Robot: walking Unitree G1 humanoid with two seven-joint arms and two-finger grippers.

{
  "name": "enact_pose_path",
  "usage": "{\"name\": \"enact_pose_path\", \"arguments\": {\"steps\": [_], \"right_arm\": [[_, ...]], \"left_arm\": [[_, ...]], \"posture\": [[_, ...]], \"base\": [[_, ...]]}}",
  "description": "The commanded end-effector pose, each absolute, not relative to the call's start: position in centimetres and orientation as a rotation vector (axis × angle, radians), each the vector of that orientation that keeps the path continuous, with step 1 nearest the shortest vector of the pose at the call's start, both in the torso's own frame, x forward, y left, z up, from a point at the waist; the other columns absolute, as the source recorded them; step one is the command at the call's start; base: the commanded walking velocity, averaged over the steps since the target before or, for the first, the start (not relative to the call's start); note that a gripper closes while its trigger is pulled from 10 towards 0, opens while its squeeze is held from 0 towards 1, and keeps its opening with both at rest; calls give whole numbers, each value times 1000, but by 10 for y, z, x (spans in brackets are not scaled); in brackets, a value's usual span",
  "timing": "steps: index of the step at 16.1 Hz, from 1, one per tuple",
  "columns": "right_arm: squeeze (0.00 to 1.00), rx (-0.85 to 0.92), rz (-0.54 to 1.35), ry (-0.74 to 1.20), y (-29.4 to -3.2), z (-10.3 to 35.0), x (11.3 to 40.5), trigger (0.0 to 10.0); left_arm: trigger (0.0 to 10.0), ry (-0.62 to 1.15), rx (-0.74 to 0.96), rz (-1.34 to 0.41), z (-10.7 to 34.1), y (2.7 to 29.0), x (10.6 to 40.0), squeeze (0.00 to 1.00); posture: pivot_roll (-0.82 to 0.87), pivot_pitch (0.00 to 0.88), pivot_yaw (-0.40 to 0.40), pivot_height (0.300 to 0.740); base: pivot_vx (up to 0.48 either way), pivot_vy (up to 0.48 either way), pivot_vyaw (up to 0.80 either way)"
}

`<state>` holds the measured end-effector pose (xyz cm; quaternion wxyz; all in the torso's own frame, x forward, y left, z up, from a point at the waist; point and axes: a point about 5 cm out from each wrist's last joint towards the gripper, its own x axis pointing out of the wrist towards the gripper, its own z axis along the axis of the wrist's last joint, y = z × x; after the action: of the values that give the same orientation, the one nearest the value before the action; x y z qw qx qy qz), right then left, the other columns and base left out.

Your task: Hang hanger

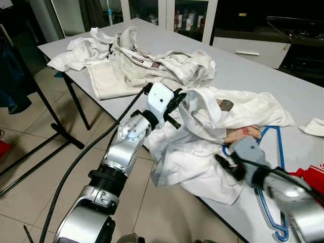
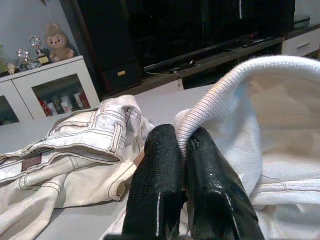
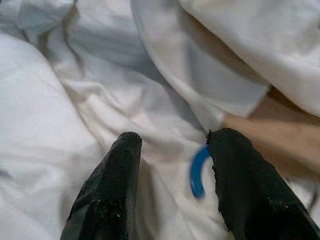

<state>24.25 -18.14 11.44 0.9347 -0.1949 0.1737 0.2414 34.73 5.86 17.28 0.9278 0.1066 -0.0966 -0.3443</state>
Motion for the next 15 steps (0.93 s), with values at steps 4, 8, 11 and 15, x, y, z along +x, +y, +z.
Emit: {"name": "enact_pose_path", "arguments": {"steps": [4, 8, 11, 15], "right_arm": [[0, -420, 464, 398, -174, 104, 247, 10000], [0, -418, 422, 460, -178, 94, 246, 10000], [0, -412, 359, 455, -184, 96, 251, 4078], [0, -371, 269, 367, -192, 120, 263, 10000]], "left_arm": [[10000, -207, 236, -710, 176, 57, 348, 0], [10000, -205, 238, -711, 176, 57, 348, 0], [10000, -205, 238, -708, 176, 58, 348, 0], [10000, -206, 235, -708, 176, 56, 348, 0]], "posture": [[-33, 0, 45, 723], [-32, 0, 45, 723], [-29, 0, 45, 723], [-32, 0, 43, 723]], "base": [[0, 0, 0], [0, 0, 0], [0, 0, 0], [0, 0, 0]]}}
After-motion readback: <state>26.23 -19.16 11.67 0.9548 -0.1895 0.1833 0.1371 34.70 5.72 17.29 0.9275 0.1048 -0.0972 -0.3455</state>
